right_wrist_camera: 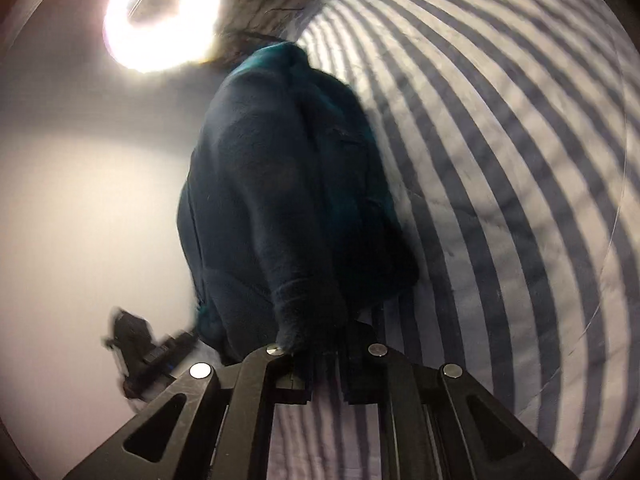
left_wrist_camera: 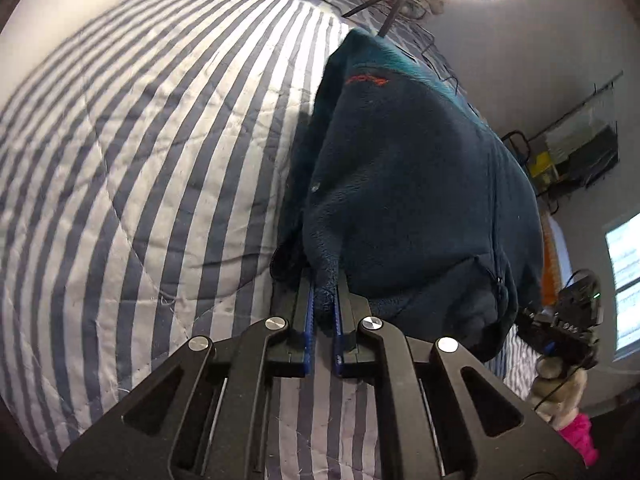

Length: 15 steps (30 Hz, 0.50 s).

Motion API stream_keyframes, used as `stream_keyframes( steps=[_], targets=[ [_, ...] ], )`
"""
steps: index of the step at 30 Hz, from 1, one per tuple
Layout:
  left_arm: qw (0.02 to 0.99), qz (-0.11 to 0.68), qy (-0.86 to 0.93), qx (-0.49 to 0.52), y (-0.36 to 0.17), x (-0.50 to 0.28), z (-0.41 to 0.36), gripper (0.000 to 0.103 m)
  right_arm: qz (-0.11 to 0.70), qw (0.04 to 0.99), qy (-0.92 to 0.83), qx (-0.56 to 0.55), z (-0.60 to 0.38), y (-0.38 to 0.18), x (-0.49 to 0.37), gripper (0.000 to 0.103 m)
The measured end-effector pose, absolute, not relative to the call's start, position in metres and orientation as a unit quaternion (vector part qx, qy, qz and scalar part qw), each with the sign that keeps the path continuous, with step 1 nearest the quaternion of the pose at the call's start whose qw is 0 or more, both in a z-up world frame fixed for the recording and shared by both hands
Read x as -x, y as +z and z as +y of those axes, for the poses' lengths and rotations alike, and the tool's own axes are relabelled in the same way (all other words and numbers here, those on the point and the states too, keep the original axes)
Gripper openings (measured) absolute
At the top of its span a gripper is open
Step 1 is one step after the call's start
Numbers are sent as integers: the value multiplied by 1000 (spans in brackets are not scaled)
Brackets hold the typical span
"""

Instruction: Fold large clothes

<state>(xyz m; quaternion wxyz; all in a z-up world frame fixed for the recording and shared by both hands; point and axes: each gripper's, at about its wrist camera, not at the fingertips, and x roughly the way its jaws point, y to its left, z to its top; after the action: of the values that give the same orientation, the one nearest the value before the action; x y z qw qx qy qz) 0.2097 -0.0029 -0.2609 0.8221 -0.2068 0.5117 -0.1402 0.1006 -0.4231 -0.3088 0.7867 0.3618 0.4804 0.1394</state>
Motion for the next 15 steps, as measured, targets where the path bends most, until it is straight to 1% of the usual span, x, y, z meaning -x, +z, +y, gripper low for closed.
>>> stream_keyframes(
  steps=[2,4,5,7,9,12,13,14,15],
  targets=[
    [828,510,-143,187,-252,-211,-12,7,484,801,142,-322,-416,-291,-102,11],
    [833,506,-145,169,-241,-211,-16,12,484,814,143,-289,-412,-274,-100,18],
    [836,504,-145,161,-235,-210,-17,17,483,823,143,-263,-409,-263,-96,26],
    [843,494,-144,156,-221,-205,-14,19,474,839,143,-226,-410,-244,-85,37],
    [852,478,-145,155,-206,-206,-11,19,459,855,140,-196,-416,-224,-77,37],
    [862,457,-152,155,-184,-214,-10,19,432,870,137,-194,-431,-204,-77,38],
    [868,446,-157,150,-175,-221,-15,19,425,874,135,-193,-434,-199,-83,41],
    [870,443,-161,148,-173,-227,-17,19,421,876,132,-192,-438,-198,-87,47],
    [871,439,-163,147,-168,-236,-23,19,417,877,134,-196,-442,-198,-96,50]
  ],
)
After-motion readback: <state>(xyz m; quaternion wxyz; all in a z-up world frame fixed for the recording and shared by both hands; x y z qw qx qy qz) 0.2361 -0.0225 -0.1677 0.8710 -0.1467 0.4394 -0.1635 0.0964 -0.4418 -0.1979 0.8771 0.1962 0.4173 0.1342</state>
